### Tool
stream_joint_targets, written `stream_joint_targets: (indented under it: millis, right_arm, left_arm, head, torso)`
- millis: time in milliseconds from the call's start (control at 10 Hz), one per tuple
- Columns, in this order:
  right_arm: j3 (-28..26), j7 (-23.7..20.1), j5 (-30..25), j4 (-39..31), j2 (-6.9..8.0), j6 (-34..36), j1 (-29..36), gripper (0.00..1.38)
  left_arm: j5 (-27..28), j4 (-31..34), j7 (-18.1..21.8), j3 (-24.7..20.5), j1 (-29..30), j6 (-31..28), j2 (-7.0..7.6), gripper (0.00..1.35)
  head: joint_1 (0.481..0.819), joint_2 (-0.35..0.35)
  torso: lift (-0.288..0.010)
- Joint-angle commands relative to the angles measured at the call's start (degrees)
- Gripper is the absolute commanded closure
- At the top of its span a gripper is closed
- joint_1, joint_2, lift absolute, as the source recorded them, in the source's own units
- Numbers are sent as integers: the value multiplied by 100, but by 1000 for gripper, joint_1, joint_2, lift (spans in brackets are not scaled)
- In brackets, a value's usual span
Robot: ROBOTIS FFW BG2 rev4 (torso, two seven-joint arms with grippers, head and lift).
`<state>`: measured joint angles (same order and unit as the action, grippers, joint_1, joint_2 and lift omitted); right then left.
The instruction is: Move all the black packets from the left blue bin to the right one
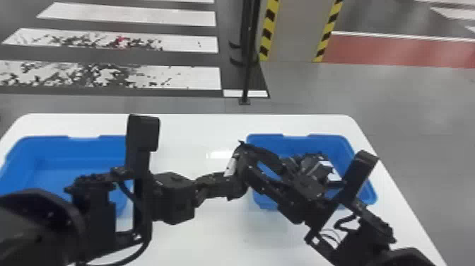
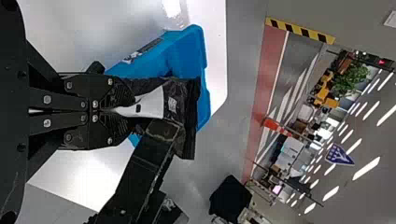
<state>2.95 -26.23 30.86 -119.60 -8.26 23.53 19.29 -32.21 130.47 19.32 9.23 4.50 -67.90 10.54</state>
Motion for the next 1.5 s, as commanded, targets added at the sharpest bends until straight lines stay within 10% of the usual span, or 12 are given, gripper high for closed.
stream_joint_targets:
  millis: [0,400,500,700,1400]
  right_arm:
    - [71,-23,148,169,18,38,-101,1214]
    - [59,-31,308,183,35,-89,-73,1277]
    - [13,-23,388,211,26,-89,-101,1277]
    - [-364,-14,456,295,44,-89,-185,1277]
    - [-1323,21,742,2376,-246,-47,-1394,1277]
  left_arm:
    - [-36,-4,1,36,-28,-2,10,1208]
    - [-173,-60,1,25,14,69,10,1190]
    - [-298,-102,-7,-9,56,111,1,1010]
    - [-481,-102,36,-284,394,336,-78,116]
    - [-801,783,696,-1826,2391,1672,-579,168]
  head:
    - [695,-109]
    - [695,-106]
    - [695,-107]
    - [695,-115]
    - [695,-204]
  torso:
    - [-138]
    - [-138]
    - [-138]
    - [-138]
    - [-138]
